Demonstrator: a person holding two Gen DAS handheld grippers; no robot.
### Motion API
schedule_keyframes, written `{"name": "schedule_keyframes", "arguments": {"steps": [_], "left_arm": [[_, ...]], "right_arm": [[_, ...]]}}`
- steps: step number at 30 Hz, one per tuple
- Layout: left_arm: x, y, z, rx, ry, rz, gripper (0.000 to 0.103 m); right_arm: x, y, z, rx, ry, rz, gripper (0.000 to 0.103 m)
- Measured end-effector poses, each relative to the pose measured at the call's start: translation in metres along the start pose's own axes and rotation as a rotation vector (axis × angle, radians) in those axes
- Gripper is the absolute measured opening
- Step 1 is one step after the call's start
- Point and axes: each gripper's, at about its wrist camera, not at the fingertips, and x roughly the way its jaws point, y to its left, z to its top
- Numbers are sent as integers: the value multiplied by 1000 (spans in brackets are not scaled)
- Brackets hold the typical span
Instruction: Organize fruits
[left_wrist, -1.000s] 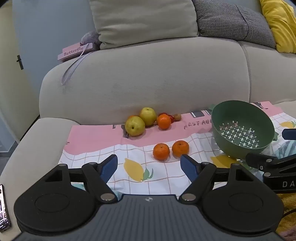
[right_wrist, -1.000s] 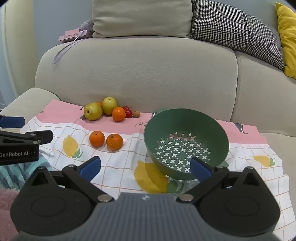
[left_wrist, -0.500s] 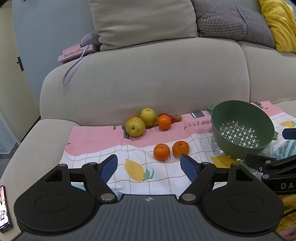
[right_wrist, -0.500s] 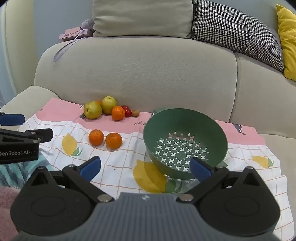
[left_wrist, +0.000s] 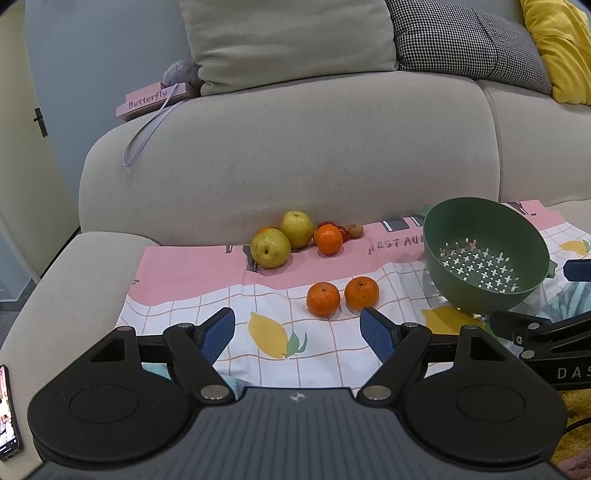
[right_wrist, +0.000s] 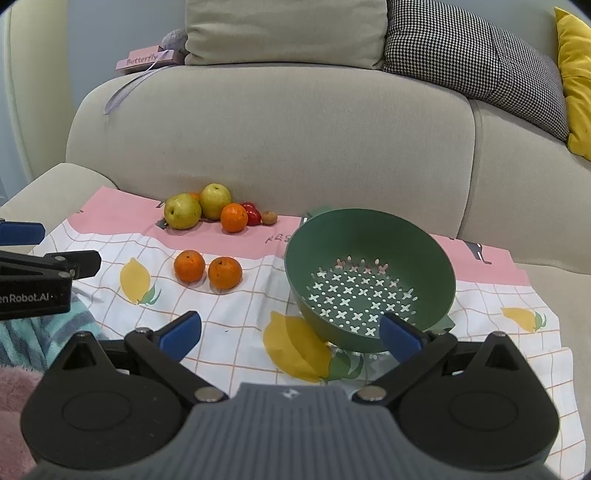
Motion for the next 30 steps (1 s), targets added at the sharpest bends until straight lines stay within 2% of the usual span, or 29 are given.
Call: {"name": "schedule_keyframes", "arguments": {"steps": [30], "left_arm": [[4, 0, -4, -14, 11, -2, 90]], "right_arm": [[8, 1, -4, -4, 27, -6, 99]]}}
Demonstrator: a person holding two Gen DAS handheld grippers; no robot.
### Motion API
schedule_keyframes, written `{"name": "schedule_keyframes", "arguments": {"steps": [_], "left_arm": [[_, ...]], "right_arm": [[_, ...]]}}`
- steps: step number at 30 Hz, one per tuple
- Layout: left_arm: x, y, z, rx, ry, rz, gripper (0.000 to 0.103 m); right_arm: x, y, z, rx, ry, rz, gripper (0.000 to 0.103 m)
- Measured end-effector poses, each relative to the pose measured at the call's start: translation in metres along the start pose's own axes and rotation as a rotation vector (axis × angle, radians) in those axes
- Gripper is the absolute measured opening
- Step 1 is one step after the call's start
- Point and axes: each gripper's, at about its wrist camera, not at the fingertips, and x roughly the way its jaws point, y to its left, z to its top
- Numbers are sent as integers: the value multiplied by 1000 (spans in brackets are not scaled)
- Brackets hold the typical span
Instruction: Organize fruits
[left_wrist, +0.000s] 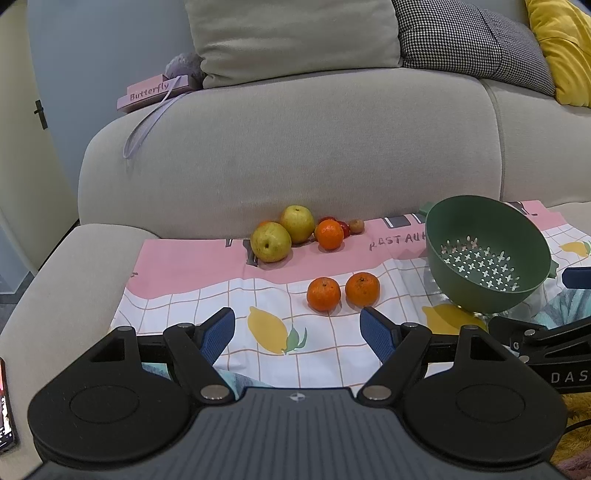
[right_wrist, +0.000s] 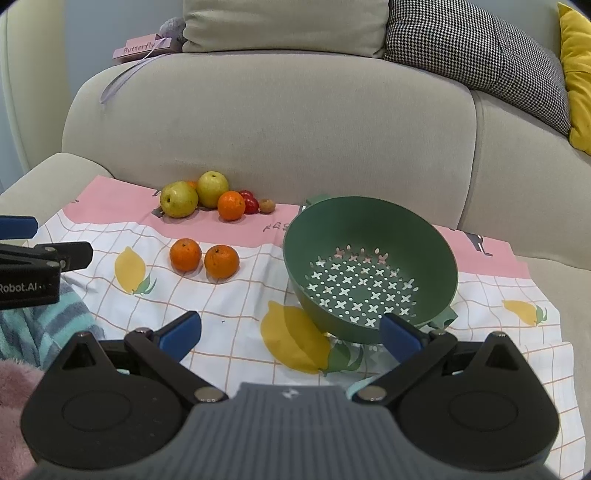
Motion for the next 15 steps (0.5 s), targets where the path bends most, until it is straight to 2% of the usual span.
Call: {"name": "schedule_keyframes", "arguments": {"steps": [15], "left_arm": [[0, 0, 0, 0, 2, -1, 90]], "right_arm": [[3, 0, 0, 5, 17, -2, 99]]}}
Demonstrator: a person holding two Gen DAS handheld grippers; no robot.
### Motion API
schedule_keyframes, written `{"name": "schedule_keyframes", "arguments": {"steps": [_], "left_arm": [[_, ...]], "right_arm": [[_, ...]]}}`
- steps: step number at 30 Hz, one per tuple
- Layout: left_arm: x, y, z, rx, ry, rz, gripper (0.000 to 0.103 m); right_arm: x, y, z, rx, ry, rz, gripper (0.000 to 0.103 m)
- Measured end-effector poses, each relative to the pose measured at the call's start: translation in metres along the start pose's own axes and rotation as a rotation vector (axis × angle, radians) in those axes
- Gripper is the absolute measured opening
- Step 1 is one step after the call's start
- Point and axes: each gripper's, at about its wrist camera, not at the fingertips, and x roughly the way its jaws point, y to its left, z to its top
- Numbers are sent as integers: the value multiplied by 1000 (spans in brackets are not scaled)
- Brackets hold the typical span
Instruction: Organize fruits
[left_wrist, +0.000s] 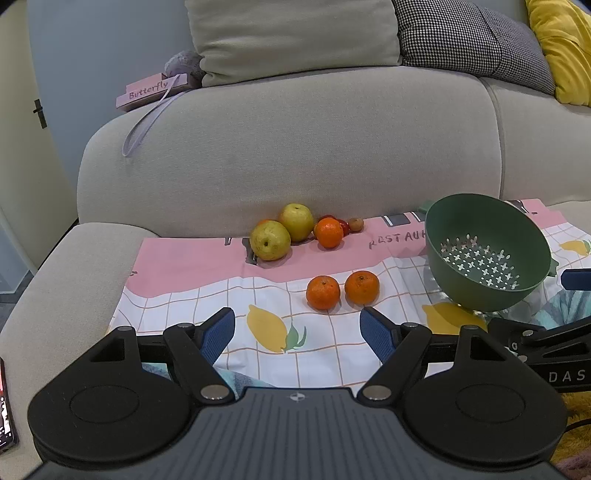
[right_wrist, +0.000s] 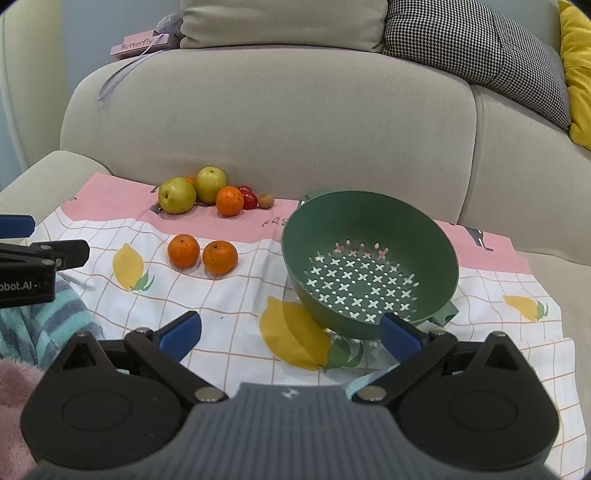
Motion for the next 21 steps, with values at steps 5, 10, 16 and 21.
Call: {"name": "schedule_keyframes", "arguments": {"steps": [5, 10, 16, 21], "left_arm": [[1, -1, 0, -1, 1, -1, 90], [2, -3, -2, 3, 5, -9, 90], [2, -3, -1, 8, 7, -27, 90], [5, -5, -1, 26, 18, -26, 90]], "right_arm": [[0, 0, 0, 0, 2, 2, 99], [2, 0, -1, -3, 6, 4, 99], [5, 0, 0, -6, 16, 15, 99], [8, 3, 0, -25, 12, 15, 99]]}}
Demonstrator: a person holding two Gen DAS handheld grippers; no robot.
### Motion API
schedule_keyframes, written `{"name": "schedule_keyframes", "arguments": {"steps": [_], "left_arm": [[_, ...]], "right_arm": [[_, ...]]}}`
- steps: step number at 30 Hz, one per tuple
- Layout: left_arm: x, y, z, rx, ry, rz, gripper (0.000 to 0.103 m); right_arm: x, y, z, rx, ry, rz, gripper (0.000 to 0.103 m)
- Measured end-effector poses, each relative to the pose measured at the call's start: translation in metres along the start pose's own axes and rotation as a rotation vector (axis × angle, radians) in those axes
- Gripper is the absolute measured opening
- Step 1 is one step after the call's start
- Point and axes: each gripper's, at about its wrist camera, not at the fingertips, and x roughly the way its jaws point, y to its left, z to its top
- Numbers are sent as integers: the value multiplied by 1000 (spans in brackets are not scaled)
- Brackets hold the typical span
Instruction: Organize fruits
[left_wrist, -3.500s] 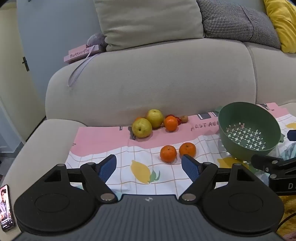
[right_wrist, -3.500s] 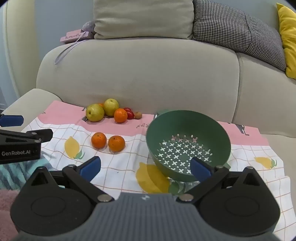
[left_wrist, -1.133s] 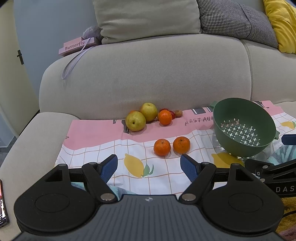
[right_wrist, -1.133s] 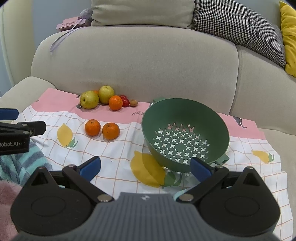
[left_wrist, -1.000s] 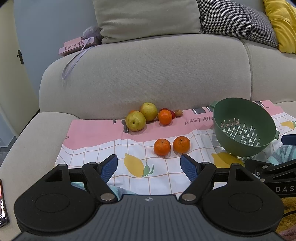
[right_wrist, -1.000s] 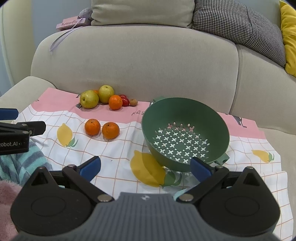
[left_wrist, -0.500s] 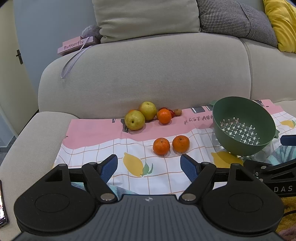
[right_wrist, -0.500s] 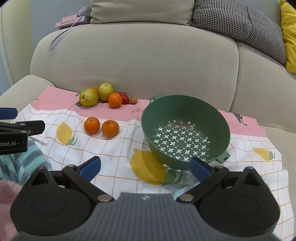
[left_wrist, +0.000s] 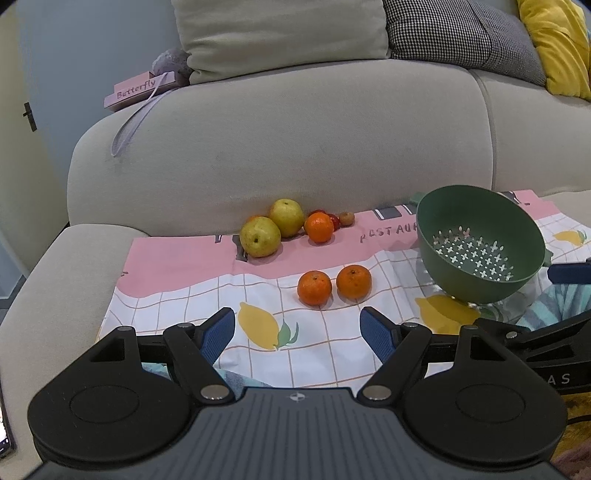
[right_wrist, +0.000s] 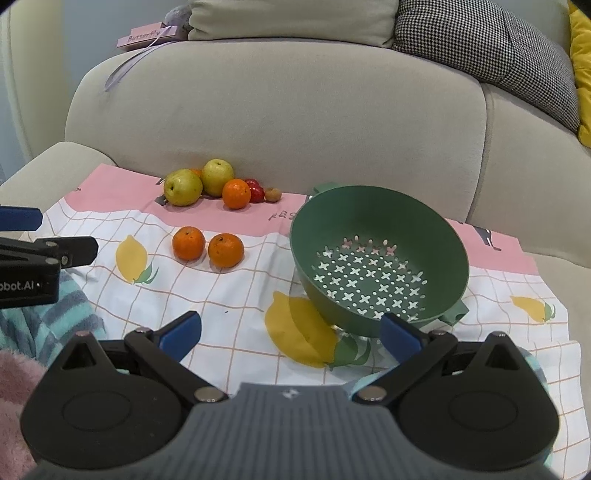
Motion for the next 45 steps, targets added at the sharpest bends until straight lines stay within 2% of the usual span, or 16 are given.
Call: {"name": "schedule_keyframes", "arguments": {"steps": [6, 9, 13, 20, 24, 29, 31, 34, 37, 39, 45], "left_arm": [[3, 1, 0, 0, 4, 4, 90], [5, 4, 1, -2, 10, -23, 90], [10, 7, 2, 13, 16, -13, 87], [22, 13, 8, 87, -12, 11, 81], [30, 15, 9, 126, -51, 14, 75], [44, 21, 13, 137, -80, 18, 74], [52, 23, 15, 149, -65, 25, 74], [66, 26, 20, 149, -10, -20, 74], [83, 33, 26, 87, 77, -105, 74], [93, 36, 29, 53, 106, -160, 73], [117, 31, 36, 92, 138, -177, 69]], "right_arm": [[3, 4, 0, -35, -48, -8, 99], [3, 7, -1, -66, -94, 12, 98], [5, 17, -1, -133, -137, 34, 94], [19, 30, 6, -222, -159, 60, 89], [32, 37, 12, -269, -158, 68, 81], [48, 40, 20, -286, -152, 88, 79], [55, 42, 25, -301, -150, 95, 79], [65, 47, 28, -346, -156, 104, 79], [76, 52, 32, -391, -150, 138, 79], [85, 56, 33, -420, -144, 137, 79], [119, 62, 41, -450, -83, 153, 67]]}}
